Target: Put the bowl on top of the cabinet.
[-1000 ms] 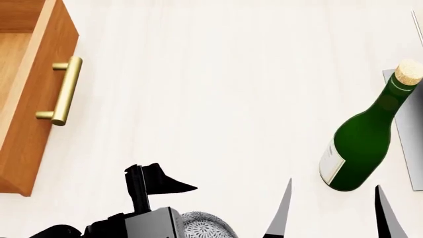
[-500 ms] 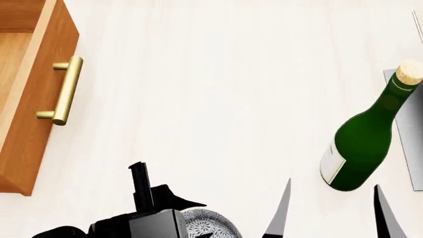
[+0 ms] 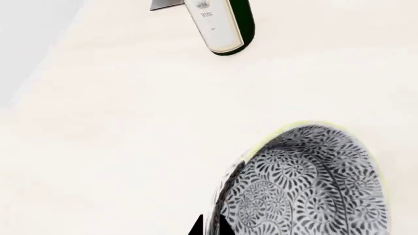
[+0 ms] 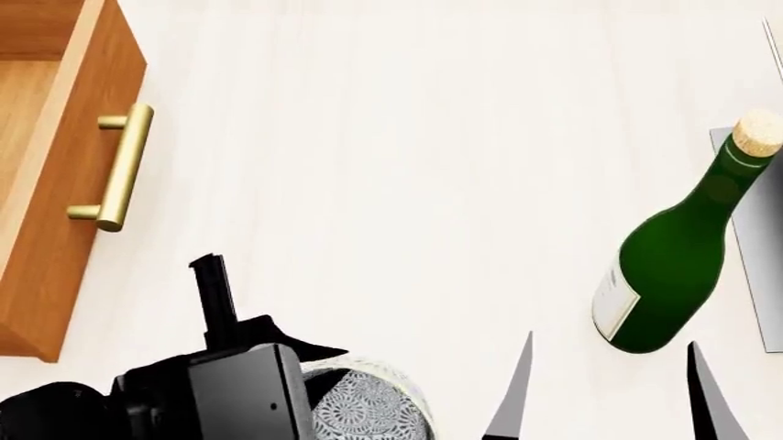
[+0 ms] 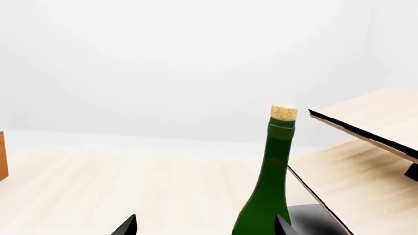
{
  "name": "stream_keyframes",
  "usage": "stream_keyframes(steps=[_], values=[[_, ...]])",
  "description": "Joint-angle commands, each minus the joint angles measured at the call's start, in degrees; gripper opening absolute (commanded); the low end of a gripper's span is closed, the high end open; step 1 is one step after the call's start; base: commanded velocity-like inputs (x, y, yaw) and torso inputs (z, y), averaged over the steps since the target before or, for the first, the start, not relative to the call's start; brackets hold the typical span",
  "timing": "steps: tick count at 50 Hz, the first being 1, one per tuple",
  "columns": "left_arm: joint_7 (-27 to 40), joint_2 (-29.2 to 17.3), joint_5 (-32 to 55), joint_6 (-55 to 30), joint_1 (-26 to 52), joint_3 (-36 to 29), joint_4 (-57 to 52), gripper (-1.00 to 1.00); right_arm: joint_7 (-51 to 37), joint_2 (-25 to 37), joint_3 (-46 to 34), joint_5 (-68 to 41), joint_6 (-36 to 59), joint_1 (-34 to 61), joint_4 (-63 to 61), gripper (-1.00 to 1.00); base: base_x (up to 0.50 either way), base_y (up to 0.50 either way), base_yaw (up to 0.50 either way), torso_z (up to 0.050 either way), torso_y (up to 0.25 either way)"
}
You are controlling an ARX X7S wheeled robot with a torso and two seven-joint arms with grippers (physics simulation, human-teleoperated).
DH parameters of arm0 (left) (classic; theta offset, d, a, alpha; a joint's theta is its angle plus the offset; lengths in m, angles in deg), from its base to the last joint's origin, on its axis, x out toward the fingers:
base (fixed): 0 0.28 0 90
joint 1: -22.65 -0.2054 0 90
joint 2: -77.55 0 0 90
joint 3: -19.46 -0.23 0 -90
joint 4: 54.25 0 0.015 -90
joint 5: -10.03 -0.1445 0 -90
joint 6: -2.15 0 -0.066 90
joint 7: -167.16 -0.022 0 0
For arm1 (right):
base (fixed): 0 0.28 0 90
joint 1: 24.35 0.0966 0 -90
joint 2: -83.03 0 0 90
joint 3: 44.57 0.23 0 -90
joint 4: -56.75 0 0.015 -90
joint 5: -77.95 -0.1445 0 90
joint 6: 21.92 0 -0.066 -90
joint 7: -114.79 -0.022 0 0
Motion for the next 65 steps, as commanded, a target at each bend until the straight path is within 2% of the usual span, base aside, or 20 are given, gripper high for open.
stream_keyframes(steps=[1,6,14,20,23,25,26,28,36,40,41,46,52,59,65], values=[[1.88,-0.25,2.58,-6.18,4.13,9.14,-5.74,-1.00,-0.17,0.31,-0.16,0.08,-0.12,-0.12,-0.16,1.00,0.00,0.00,0.00,0.000,0.000],[1.81,-0.58,3.46,-2.97,5.18,12.60,-6.13,-1.00,-0.22,0.45,-0.07,-0.08,-0.25,-0.07,-0.02,1.00,0.00,0.00,0.00,0.000,0.000],[1.68,0.53,6.12,-8.97,9.86,16.53,-6.51,-1.00,-0.28,0.66,0.02,-0.34,-0.24,0.18,0.17,1.00,0.00,0.00,0.00,0.000,0.000],[2.85,1.97,8.03,-12.00,13.35,21.85,-6.05,-1.00,-0.26,0.82,0.06,-0.60,-0.39,0.25,0.35,1.00,0.00,0.00,0.00,0.000,0.000],[4.23,4.05,10.00,-13.83,15.56,27.08,-4.74,-1.00,-0.31,0.86,0.04,-0.62,-0.50,0.24,0.39,1.00,0.00,0.00,0.00,0.000,0.000],[4.26,4.05,10.03,-13.85,15.59,27.08,-4.75,-1.00,-0.34,0.89,0.01,-0.63,-0.51,0.24,0.39,1.00,0.00,0.00,0.00,0.000,0.000],[5.44,6.02,11.57,-14.85,16.80,31.20,-3.37,-1.00,-0.37,0.89,-0.05,-0.56,-0.52,0.26,0.41,1.00,0.00,0.00,0.00,0.000,0.000],[7.48,8.12,12.46,-15.94,18.69,35.45,-2.03,-1.00,-0.42,0.90,-0.13,-0.52,-0.47,0.31,0.42,1.00,0.00,0.00,0.00,0.000,0.000],[13.01,13.30,14.99,-21.44,25.27,47.10,3.32,-1.00,-0.59,1.01,-0.47,-0.30,-0.33,0.19,0.14,1.00,0.00,0.00,0.00,0.000,0.000],[13.09,13.27,15.09,-21.43,25.30,47.08,3.33,-1.00,-0.66,1.07,-0.52,-0.33,-0.34,0.20,0.14,1.00,0.00,0.00,0.00,0.000,0.000],[15.40,14.40,14.28,-21.43,28.18,50.78,7.32,-1.00,-0.75,1.10,-0.50,-0.26,-0.23,0.10,-0.08,1.00,0.00,0.00,0.00,0.000,0.000],[18.07,15.27,13.40,-21.93,33.04,55.29,13.42,-1.00,-0.84,1.18,-0.66,-0.20,-0.16,0.03,-0.16,1.00,0.00,0.00,0.00,0.000,0.000],[21.45,15.36,10.15,-19.99,36.63,57.42,22.89,-1.00,-0.97,1.28,-0.86,-0.03,-0.20,-0.12,-0.28,1.00,0.00,0.00,0.00,0.000,0.000],[24.05,14.67,6.64,-13.91,40.29,59.68,34.25,-1.00,-1.04,1.35,-1.04,-0.03,-0.14,0.08,-0.02,1.00,0.00,0.00,0.00,0.000,0.000],[25.81,13.77,4.10,-10.58,41.86,59.65,40.45,-1.00,-1.12,1.42,-1.30,0.17,-0.33,0.06,0.17,1.00,0.00,0.00,0.00,0.000,0.000]])
